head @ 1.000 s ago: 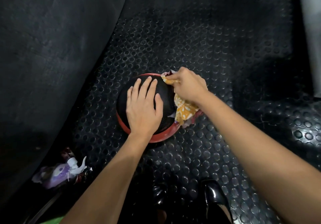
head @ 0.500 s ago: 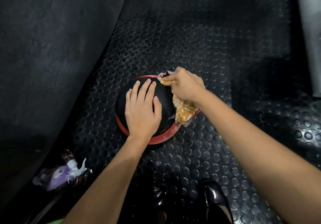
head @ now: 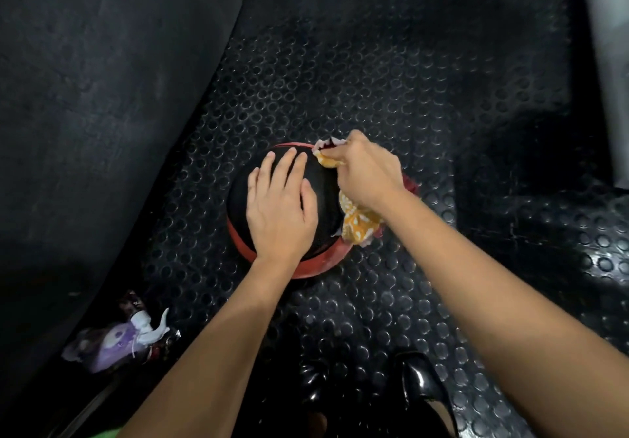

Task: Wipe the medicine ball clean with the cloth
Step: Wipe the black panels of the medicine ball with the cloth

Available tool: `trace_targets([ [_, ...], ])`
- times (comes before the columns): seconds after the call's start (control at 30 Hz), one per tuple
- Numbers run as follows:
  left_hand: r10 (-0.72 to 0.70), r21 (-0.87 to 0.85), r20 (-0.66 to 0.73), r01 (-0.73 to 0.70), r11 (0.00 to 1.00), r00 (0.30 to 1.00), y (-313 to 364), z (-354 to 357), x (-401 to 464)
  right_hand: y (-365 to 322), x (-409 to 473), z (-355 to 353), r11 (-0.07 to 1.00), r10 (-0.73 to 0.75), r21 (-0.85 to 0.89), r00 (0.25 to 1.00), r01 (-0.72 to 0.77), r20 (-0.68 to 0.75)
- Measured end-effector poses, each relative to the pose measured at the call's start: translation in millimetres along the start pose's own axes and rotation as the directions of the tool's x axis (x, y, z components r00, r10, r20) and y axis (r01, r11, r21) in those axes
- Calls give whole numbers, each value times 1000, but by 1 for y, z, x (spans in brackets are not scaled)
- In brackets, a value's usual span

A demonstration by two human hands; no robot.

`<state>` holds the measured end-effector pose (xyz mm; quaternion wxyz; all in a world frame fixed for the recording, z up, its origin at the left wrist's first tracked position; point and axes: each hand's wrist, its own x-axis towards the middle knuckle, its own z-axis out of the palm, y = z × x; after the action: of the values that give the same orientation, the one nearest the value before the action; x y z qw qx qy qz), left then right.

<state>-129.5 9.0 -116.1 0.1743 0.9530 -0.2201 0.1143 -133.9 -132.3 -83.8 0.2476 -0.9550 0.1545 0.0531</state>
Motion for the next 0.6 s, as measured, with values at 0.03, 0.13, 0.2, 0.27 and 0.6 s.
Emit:
trace_targets([
  [0.03,-21,-11,-3,21,1000,1000,-1,0,2,0,-6,0,1000,-8,9,1000,8,-12],
  [0.13,-74,-38,-2,74,997,997,-8,0,7,-1,-55,15,999,-8,33,994,12,-111],
  [0.2,-121,-47,-10,121,992,993,-10,0,13,-5,-92,29,999,-2,54,993,8,-114],
  [0.27,-190,-84,11,190,978,982,-7,-2,19,-7,-103,40,997,50,71,995,-44,-85],
  [0.6,-67,-96,103,77,992,992,-15,0,35,7,-4,9,977,177,134,982,-166,-71],
])
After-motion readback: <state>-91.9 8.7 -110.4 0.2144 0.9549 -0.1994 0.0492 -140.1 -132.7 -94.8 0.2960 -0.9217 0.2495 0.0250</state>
